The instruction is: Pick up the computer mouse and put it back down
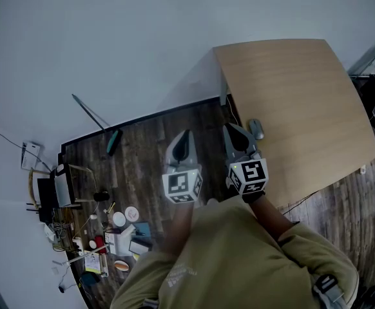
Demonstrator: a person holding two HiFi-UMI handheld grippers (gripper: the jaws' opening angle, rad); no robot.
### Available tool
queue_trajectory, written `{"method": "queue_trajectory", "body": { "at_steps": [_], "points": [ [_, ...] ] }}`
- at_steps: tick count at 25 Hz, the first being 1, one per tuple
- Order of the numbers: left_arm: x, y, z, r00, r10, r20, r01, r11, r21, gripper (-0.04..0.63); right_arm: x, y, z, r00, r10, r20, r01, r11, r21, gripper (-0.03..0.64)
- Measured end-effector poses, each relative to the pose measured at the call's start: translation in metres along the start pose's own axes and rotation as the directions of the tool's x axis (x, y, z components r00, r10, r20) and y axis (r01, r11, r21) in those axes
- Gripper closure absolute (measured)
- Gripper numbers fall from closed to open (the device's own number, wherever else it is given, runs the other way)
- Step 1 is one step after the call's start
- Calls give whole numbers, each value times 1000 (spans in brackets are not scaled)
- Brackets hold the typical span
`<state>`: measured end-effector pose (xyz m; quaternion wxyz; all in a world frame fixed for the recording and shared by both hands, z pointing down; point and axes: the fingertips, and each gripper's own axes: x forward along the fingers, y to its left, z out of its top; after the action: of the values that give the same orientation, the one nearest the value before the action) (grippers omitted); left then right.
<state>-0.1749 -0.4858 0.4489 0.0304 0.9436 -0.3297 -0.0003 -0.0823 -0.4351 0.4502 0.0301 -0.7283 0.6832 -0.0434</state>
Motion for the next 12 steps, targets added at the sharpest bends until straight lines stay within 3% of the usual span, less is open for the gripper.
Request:
{"method": "queue_trajectory", "body": {
  "at_steps": [12],
  "points": [
    [-4,5,10,1000,2,25,-2,1000,-10,594,4,14,8,1000,22,1,-22,999,-32,611]
  ]
}}
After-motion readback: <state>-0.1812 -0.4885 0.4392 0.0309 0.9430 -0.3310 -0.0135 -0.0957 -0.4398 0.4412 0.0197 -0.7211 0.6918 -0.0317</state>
